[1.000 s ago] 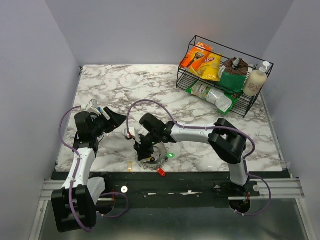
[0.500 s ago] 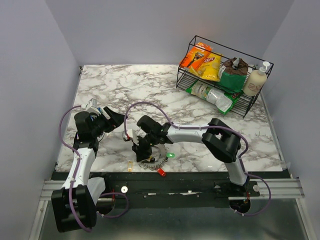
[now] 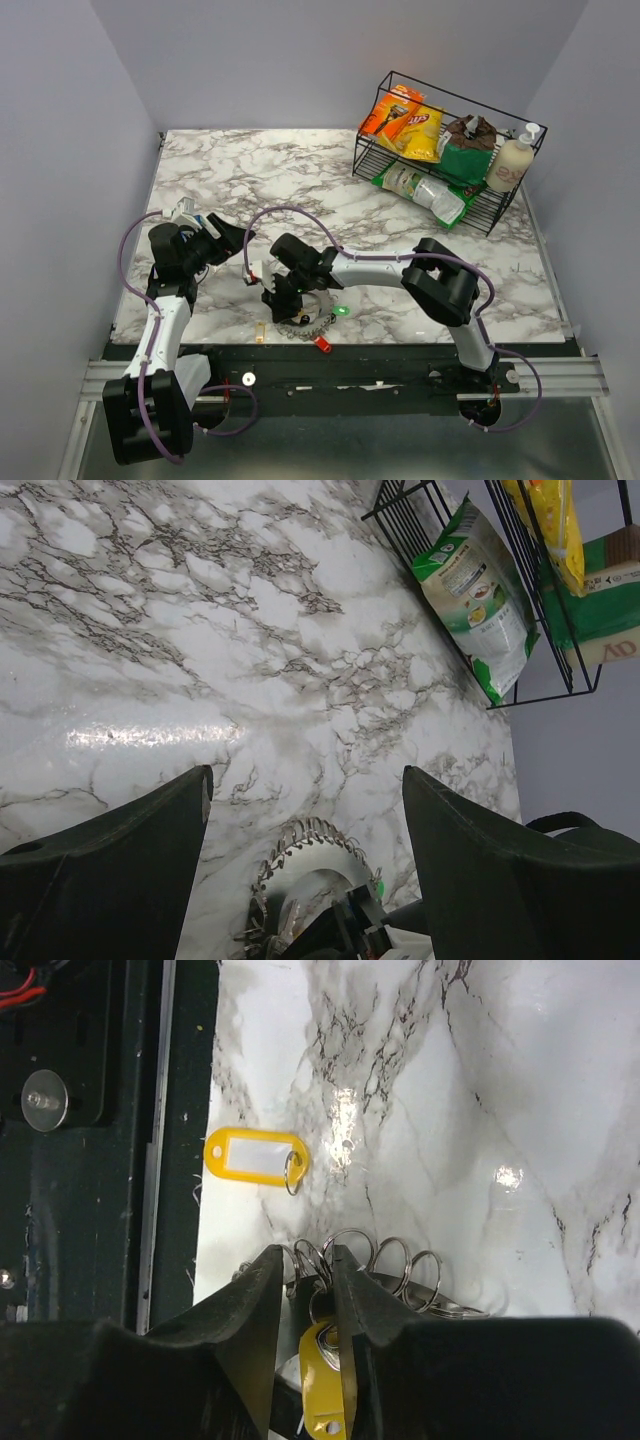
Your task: Put the keys on the keyring
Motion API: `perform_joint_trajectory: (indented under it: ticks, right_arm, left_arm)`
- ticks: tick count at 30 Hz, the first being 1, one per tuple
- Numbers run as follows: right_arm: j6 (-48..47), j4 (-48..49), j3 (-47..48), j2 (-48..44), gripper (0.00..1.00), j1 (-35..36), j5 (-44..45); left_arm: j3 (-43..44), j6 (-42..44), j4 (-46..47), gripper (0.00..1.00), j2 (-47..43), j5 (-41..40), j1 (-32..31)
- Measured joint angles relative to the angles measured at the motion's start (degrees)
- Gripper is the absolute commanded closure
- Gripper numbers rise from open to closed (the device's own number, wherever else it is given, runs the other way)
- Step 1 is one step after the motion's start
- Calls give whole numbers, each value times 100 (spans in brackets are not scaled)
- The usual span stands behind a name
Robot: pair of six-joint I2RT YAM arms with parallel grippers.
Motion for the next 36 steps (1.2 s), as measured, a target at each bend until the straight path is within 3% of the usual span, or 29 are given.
perform_joint_trajectory:
  ticks: [6, 11, 21, 36]
  right_arm:
    - [-24, -17, 0, 0, 55, 2, 245]
    - [-26, -11, 0, 0, 59, 2, 321]
    - [-68, -11, 0, 0, 99, 11, 426]
    - [-66, 153, -474, -546, 99, 13, 577]
  left_arm:
    - [-24, -4, 42, 15, 0, 7, 0]
    - [-37, -22, 81, 15, 0, 11, 0]
    - [-37, -26, 98, 15, 0, 31, 0]
    - [-37, 2, 50, 15, -181, 70, 2]
